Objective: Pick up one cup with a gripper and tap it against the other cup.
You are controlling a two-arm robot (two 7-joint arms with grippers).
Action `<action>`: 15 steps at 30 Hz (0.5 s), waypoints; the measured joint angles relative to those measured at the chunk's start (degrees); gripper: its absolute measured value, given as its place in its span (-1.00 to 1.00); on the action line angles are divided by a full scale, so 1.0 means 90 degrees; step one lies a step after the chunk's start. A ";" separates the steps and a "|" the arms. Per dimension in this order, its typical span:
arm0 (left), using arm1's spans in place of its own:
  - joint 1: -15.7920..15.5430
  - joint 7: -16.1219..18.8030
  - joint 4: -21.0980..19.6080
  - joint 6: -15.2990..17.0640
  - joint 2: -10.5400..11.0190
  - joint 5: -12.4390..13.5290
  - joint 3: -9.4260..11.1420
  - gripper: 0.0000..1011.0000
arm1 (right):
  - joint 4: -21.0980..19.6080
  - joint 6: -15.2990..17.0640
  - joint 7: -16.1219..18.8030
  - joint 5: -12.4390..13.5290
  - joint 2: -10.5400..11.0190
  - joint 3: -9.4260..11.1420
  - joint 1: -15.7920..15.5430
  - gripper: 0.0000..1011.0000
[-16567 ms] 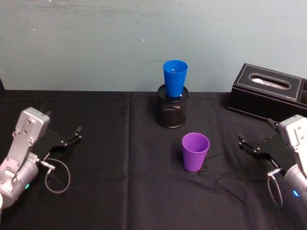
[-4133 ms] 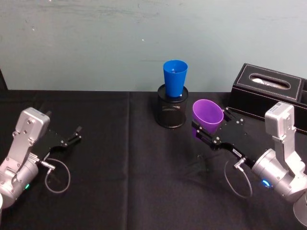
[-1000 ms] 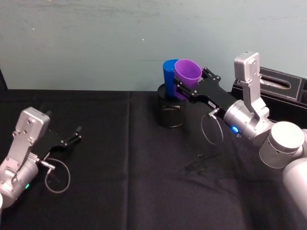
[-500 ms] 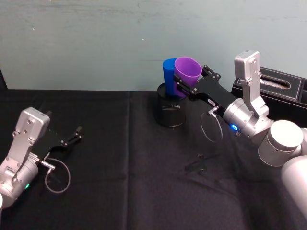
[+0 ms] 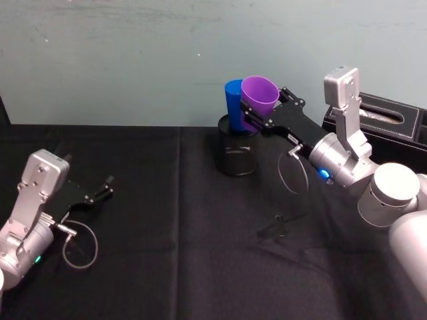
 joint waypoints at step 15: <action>0.0000 0.0000 0.0000 0.0000 0.0000 0.0000 0.0000 1.00 | 0.0012 -0.0041 0.0031 0.0001 -0.0012 0.0054 -0.0032 0.44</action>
